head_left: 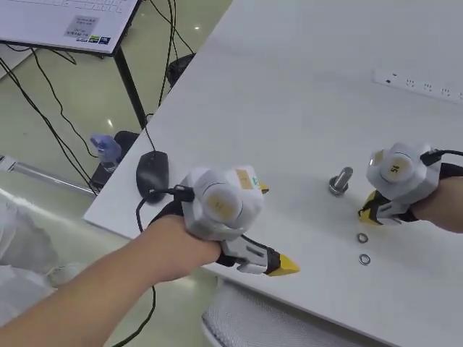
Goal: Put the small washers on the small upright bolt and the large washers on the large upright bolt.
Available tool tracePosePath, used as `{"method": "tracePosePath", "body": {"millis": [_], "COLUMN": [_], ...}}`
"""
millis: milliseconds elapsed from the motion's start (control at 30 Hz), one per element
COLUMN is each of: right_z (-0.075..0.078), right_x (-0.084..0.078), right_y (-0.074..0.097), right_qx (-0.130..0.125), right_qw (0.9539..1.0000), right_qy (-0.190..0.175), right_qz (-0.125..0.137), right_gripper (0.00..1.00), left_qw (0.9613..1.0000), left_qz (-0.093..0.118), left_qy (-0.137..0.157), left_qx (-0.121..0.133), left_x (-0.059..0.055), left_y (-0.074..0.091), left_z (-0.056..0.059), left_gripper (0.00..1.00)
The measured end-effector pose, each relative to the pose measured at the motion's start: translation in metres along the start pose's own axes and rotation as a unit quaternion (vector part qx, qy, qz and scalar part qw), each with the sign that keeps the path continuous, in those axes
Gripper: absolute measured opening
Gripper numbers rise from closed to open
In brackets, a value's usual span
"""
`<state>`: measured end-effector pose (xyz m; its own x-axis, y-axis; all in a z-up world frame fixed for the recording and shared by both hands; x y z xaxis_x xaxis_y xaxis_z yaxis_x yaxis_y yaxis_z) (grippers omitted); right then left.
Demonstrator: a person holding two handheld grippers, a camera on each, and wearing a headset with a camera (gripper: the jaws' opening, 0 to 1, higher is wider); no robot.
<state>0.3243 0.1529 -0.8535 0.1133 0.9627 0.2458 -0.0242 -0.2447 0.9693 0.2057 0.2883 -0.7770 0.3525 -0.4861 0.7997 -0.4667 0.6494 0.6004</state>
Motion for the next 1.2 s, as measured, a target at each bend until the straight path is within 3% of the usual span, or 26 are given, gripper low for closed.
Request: {"method": "tracePosePath", "body": {"millis": [400,800,1200], "right_z": [0.002,-0.002,0.005], "right_x": [-0.01,-0.044,-0.075], "right_y": [0.013,0.033,0.052], "right_qx": [-0.002,-0.009,-0.031], "right_qw": [0.9994,0.9969,0.9933], "right_qy": [-0.034,-0.078,-0.111], "right_qz": [0.001,0.003,0.006], "right_gripper": [0.13,0.13,0.13], "left_qw": [1.0,0.9999,0.9997], "left_qz": [-0.002,-0.003,0.0], "left_qy": [-0.002,-0.011,-0.021], "left_qx": [-0.001,-0.007,-0.014], "left_x": [0.0,0.005,0.012], "left_y": [-0.001,-0.008,-0.013], "left_z": [0.001,0.003,0.005], "left_gripper": [0.8,0.81,0.81]}}
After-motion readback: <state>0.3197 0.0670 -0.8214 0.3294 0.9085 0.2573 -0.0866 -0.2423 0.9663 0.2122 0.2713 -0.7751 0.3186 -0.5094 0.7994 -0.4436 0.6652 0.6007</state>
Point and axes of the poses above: the centre of the closed fingertips' face, and the gripper's own axes: y roughly backward along the fingers, z roughly to its right, x roughly out of its top, the point moved 2 cm from there along y, roughly backward along the fingers, and after that the axes turned 5 degrees about -y, right-handed, at the moved point
